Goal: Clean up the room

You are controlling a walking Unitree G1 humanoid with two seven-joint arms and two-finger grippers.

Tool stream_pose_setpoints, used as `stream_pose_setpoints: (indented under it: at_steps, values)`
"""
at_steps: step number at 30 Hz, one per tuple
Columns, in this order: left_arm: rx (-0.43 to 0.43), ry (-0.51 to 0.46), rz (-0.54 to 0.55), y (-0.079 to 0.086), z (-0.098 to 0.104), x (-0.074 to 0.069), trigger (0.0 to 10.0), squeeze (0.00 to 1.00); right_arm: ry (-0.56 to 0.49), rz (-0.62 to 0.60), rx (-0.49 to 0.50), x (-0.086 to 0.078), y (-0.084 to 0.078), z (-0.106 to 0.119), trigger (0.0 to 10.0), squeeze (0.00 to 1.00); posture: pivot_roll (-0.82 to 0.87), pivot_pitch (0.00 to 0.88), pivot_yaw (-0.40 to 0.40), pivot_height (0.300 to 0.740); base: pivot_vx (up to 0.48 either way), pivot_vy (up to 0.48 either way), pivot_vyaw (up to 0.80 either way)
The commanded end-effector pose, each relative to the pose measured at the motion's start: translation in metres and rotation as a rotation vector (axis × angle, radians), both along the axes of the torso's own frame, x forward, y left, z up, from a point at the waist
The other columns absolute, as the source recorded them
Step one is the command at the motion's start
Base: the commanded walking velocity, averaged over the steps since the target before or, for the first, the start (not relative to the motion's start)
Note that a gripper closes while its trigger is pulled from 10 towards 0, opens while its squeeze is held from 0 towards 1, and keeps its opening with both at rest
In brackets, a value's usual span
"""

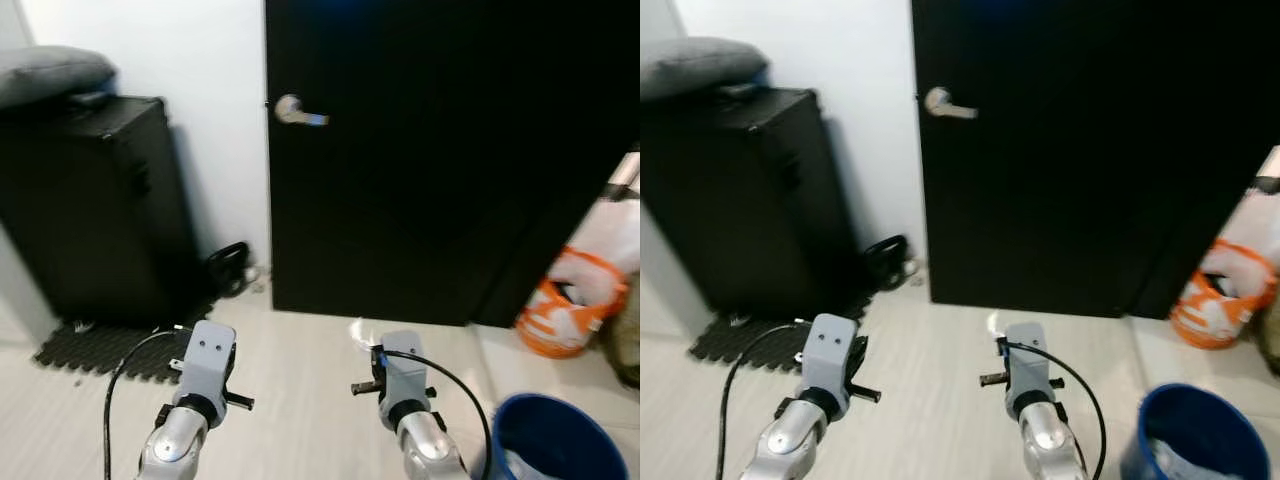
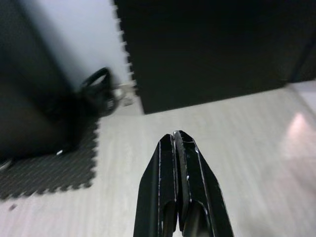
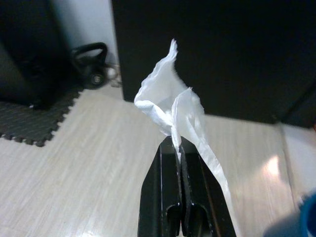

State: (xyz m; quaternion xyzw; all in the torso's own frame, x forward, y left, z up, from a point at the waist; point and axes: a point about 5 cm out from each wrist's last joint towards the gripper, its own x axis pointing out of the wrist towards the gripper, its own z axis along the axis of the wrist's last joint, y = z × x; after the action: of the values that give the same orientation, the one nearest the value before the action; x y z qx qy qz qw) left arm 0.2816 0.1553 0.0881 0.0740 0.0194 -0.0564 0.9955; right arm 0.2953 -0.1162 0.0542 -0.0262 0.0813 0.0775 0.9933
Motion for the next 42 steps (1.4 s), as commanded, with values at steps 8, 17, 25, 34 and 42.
stream_pose_setpoints:
  at_steps: [8, 17, 25, 34, 42]
  values:
    - [0.007, 0.021, 0.004, 0.0022, -0.0051, -0.0034, 10.0, 0.0, 0.028, -0.001, 0.01, -0.0036, 0.0009, -0.0061, 10.0, 0.0, 0.07, 0.12, -0.017, 0.74, 0.0, 0.0, -0.8]
    - [0.01, 0.021, 0.003, 0.0029, -0.0049, -0.0032, 10.0, 0.0, 0.031, -0.006, 0.014, -0.004, 0.0012, -0.0069, 10.0, 0.0, 0.07, 0.121, -0.015, 0.74, 0.0, 0.0, -0.8]
    - [0.006, 0.023, 0.006, 0.0026, -0.0049, -0.003, 10.0, 0.0, 0.032, -0.011, 0.009, -0.0042, -0.0006, -0.007, 10.0, 0.0, 0.06, 0.12, -0.018, 0.74, 0.0, 0.0, -0.8]
    - [0.007, 0.023, 0.008, 0.0026, -0.0051, -0.0034, 10.0, 0.0, 0.036, -0.011, 0.009, -0.0041, -0.0004, -0.0076, 10.0, 0.0, 0.07, 0.121, -0.017, 0.74, 0.0, 0.0, -0.8]
    - [-0.001, 0.031, 0.016, 0.0035, -0.0059, -0.0032, 10.0, 0.0, 0.039, -0.011, 0.006, -0.0039, 0.0, -0.0081, 10.0, 0.0, 0.07, 0.121, -0.014, 0.74, 0.0, 0.0, -0.8]
